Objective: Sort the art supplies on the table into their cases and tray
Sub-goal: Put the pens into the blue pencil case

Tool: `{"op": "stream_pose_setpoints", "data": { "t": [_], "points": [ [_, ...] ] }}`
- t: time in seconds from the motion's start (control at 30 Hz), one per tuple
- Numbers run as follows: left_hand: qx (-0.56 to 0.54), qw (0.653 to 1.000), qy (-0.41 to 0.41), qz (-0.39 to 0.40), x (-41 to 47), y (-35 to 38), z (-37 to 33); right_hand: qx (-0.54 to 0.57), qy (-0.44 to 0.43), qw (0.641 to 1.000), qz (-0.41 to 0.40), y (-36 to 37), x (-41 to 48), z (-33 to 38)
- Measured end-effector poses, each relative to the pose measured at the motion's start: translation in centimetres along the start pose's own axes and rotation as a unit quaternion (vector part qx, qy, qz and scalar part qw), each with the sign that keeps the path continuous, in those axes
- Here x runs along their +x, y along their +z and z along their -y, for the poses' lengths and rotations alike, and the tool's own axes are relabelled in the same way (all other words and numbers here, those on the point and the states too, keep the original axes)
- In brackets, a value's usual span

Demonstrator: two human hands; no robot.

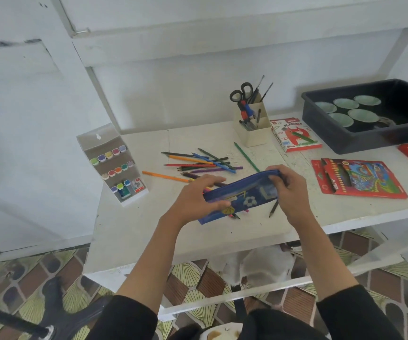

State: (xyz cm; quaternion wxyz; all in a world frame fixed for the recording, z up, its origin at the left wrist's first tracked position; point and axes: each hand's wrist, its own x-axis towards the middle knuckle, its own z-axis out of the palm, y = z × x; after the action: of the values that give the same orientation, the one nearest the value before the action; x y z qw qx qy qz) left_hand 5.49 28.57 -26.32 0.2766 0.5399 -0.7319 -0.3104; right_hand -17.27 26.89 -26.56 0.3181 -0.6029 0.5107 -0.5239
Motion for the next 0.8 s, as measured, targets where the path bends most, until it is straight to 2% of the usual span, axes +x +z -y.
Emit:
{"op": "stream_pose_setpoints", "data": {
  "t": [0.07,0.17,0.3,0.47,0.63,0.73,0.8],
  "points": [
    [0.008,0.999,-0.025,0.031,0.6,-0.2,0.4,0.002,-0.001,1.0,-0.011,0.4,0.6,-0.1],
    [0.054,0.998,-0.038,0.009,1.5,-0.8,0.9,0.014,0.002,1.0,-0.022,1.1,1.4,0.2],
    [0.122,0.988,-0.051,-0.078,3.1,-1.9,2.1,0.061,0.037,0.997,-0.034,1.8,2.4,-0.5],
    [0.107,0.962,-0.096,-0.233,5.9,-3.9,4.9,0.05,0.099,0.994,-0.007,2.8,5.7,-3.5],
    [0.114,0.92,-0.141,-0.348,10.3,-6.6,6.6,-0.044,0.102,0.991,0.068,5.3,10.7,-7.0],
    [0.164,0.893,-0.152,-0.391,13.7,-8.4,9.0,-0.087,0.062,0.982,0.153,7.6,13.1,-8.0],
    [0.183,0.876,-0.166,-0.414,15.7,-9.4,11.3,-0.124,0.005,0.968,0.218,9.5,14.5,-8.8]
  ]
}}
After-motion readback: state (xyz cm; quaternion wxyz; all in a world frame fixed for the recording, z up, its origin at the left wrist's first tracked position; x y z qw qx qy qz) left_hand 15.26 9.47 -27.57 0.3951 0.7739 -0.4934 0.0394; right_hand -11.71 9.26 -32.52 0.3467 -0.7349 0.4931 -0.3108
